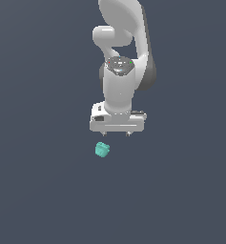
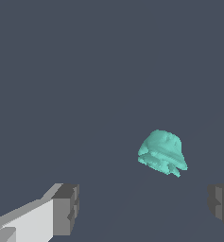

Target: Pick up the object and move it to a goal position.

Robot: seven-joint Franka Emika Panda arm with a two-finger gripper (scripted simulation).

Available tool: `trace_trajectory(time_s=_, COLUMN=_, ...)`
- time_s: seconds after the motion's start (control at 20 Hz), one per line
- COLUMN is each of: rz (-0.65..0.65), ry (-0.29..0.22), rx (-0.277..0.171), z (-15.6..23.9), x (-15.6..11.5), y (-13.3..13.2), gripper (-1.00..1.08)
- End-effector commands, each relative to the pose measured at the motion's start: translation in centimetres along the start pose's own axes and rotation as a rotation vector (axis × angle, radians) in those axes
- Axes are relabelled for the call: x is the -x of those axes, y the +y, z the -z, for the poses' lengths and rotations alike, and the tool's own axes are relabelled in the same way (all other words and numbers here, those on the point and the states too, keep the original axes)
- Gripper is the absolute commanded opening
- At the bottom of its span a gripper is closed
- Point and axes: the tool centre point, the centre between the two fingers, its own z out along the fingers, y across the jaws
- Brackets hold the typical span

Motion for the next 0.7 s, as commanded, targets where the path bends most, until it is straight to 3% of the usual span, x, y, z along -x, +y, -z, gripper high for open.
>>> trace_trajectory(time_s=0.0, rz=-0.058, ry=-0.009, rx=-0.002, z=-1.2, x=0.0, y=0.9, gripper=1.0)
trace_trajectory(time_s=0.65, rz=-0.392, ry=-0.052, rx=0.002, z=-7.9, x=0.3, y=6.2, gripper=1.0)
